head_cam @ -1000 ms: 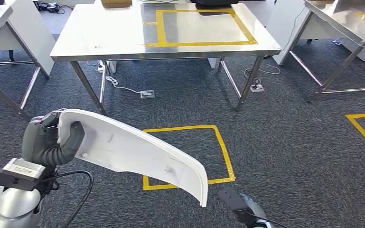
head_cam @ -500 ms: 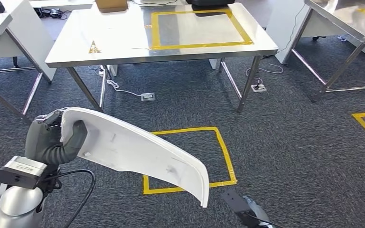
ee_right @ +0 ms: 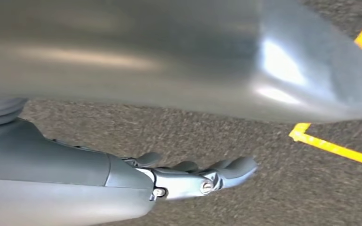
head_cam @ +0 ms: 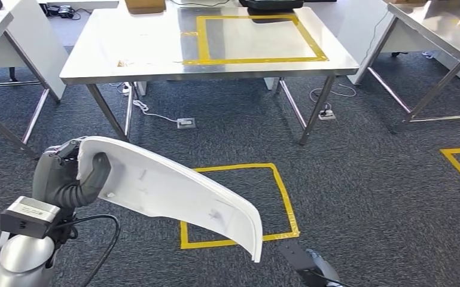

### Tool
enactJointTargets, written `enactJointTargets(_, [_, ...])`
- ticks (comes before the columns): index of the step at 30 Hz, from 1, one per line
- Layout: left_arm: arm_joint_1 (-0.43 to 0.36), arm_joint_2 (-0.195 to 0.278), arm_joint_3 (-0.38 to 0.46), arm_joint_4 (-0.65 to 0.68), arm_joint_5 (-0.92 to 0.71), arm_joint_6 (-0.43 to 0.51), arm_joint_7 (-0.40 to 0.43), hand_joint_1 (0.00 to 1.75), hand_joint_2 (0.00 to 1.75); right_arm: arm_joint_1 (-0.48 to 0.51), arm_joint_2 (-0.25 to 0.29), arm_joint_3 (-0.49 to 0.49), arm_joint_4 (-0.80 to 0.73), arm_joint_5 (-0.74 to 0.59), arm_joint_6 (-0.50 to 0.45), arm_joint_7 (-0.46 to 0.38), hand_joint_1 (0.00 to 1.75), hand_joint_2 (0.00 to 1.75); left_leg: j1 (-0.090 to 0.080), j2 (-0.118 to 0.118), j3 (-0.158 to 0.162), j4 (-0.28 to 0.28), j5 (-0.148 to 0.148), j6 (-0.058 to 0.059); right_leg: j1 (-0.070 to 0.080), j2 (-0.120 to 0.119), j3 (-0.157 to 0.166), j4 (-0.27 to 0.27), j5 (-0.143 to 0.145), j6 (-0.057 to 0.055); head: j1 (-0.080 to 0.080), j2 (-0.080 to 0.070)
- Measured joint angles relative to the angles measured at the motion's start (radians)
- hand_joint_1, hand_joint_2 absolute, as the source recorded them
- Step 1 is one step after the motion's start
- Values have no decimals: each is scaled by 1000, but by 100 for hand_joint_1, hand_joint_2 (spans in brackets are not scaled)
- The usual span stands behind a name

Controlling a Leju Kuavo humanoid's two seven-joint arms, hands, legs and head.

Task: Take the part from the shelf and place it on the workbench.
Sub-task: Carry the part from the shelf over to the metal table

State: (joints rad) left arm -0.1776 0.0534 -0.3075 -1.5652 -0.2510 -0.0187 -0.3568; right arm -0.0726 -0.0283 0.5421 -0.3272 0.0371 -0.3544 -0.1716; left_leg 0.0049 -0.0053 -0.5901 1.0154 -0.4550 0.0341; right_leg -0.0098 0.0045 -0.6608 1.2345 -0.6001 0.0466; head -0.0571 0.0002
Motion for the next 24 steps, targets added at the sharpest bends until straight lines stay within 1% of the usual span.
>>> enactJointTargets(1, [2,0,0,0,0,0,1,175,175,1,-1,0,0,1,0,0,0,0,0,0,3,0,-4,1,0,0,-35,50,-9,1,0,0])
enactJointTargets(2, [4,0,0,0,0,0,2,175,175,2,-1,0,0,1,1,1,0,0,-1,-1,7,0,-8,0,0,0,-53,65,2,1,0,0])
enactJointTargets(3, [6,0,0,0,0,0,2,175,175,2,-1,0,0,2,2,2,0,0,-1,-2,14,0,-12,-1,0,0,-51,40,33,0,0,0])
enactJointTargets(4, [6,0,0,0,0,0,2,175,175,2,-1,0,0,3,2,4,0,0,-1,-2,22,0,-18,-3,0,0,-30,-20,78,-3,0,0])
enactJointTargets(5, [6,0,0,0,0,0,2,175,175,2,-1,0,0,3,3,4,0,0,-1,-3,29,0,-24,-5,0,0,0,-94,120,-7,0,0])
enactJointTargets(6, [6,0,0,0,0,0,2,175,175,1,-1,0,0,4,3,5,0,0,-3,-3,35,1,-30,-10,2,-1,27,-157,148,-12,0,0])
enactJointTargets(7, [6,0,0,-1,0,0,2,175,175,0,-2,0,0,4,3,5,0,0,-4,-4,39,1,-35,-15,4,-1,45,-199,161,-18,0,0])
enactJointTargets(8, [6,0,0,-1,0,0,3,175,175,0,-2,0,0,4,4,5,0,0,-5,-4,40,1,-40,-21,6,-1,52,-216,160,-24,0,0])
enactJointTargets(9, [6,0,0,-1,0,0,3,175,175,-1,-2,0,0,4,4,5,0,0,-6,-4,42,-1,-43,-27,9,0,54,-218,155,-31,0,0])
enactJointTargets(11, [5,0,1,-4,0,0,3,175,175,-1,-2,0,0,4,4,5,0,0,-5,-3,46,4,-50,-39,4,0,62,-223,152,-44,0,0])
enactJointTargets(12, [4,0,1,-6,0,0,3,175,175,-1,-2,0,0,5,4,4,0,0,-4,-2,40,24,-62,-44,2,0,68,-226,150,-51,-1,0])
enactJointTargets(13, [3,0,1,-7,0,0,3,175,175,-1,-2,0,0,5,4,4,0,0,-4,-1,21,67,-83,-49,0,0,76,-229,148,-56,-1,0])
enactJointTargets(14, [3,0,1,-7,0,0,3,175,175,-2,-2,0,0,5,4,4,0,0,-3,-1,-11,130,-110,-52,0,-1,82,-230,143,-60,-2,0])
enactJointTargets(15, [5,0,1,-7,0,0,3,175,175,-2,-2,0,0,5,4,3,0,0,-2,0,-53,201,-136,-55,0,-1,87,-230,139,-62,-2,0])
enactJointTargets(16, [6,0,1,-7,0,0,3,175,175,-1,-2,0,0,5,4,3,0,0,-1,0,-92,260,-151,-57,1,-1,91,-229,134,-63,-2,0])
enactJointTargets(17, [8,1,1,-7,0,0,4,175,175,-1,-2,0,0,5,4,3,0,0,-1,0,-116,288,-146,-58,1,-1,96,-229,130,-63,-2,0])
enactJointTargets(18, [9,1,1,-7,0,0,4,175,175,-1,-2,0,0,4,4,2,0,0,-1,0,-121,275,-120,-57,1,0,103,-229,124,-61,-2,0])
enactJointTargets(19, [9,2,1,-7,0,0,4,175,175,0,-2,0,0,4,4,0,0,0,-1,0,-106,225,-77,-55,1,1,111,-229,118,-60,-2,0])
enactJointTargets(20, [9,2,1,-8,0,0,4,175,175,0,-2,0,0,4,4,-2,0,0,-1,0,-79,153,-29,-52,1,1,120,-229,112,-57,-2,0])
enactJointTargets(21, [9,2,1,-8,0,0,4,175,175,-1,-2,0,0,3,4,-4,0,0,-2,0,-50,86,3,-49,3,2,127,-228,104,-52,-2,0])
enactJointTargets(22, [9,2,1,-9,1,0,4,175,175,-1,-2,0,0,3,3,-6,0,0,-3,0,-30,38,21,-45,4,2,130,-227,99,-47,-2,0])
enactJointTargets(23, [9,2,1,-10,1,0,4,175,175,-2,-2,0,0,3,3,-8,0,0,-4,-1,-20,12,24,-40,5,3,131,-226,94,-42,-1,0])
enactJointTargets(24, [9,2,1,-11,1,0,4,175,175,-2,-2,0,0,2,3,-9,0,0,-6,-2,-17,7,17,-35,6,2,131,-227,92,-36,0,0])
